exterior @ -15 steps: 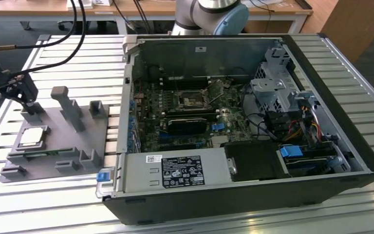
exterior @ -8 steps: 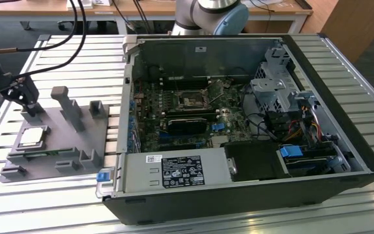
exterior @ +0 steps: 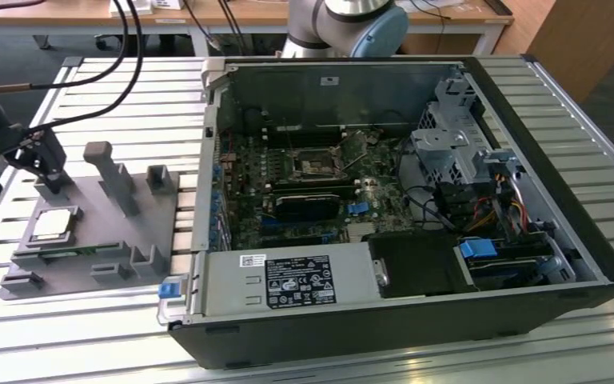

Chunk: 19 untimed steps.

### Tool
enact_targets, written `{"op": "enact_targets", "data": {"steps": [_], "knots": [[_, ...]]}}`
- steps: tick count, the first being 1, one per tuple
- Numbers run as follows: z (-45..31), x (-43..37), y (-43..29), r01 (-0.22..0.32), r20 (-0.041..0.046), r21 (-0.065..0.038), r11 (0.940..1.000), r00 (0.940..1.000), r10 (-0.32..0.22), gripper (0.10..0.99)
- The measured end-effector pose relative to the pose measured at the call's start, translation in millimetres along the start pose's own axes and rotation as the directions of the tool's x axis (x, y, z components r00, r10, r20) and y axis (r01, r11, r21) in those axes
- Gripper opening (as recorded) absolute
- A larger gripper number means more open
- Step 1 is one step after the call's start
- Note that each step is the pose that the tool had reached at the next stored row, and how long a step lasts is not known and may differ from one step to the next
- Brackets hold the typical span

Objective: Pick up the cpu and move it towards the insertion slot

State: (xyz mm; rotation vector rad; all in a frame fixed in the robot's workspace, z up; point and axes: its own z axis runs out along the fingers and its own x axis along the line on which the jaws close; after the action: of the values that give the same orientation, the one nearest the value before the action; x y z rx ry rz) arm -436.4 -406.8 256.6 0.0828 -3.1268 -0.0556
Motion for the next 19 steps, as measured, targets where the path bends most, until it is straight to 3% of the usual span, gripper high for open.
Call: {"op": "enact_targets", "data": {"steps": [19], "knots": [[14.7, 1.8, -0.9, 0.0, -0.0001, 0.0, 1.0, 1.0, 0.0, 0.776]]}}
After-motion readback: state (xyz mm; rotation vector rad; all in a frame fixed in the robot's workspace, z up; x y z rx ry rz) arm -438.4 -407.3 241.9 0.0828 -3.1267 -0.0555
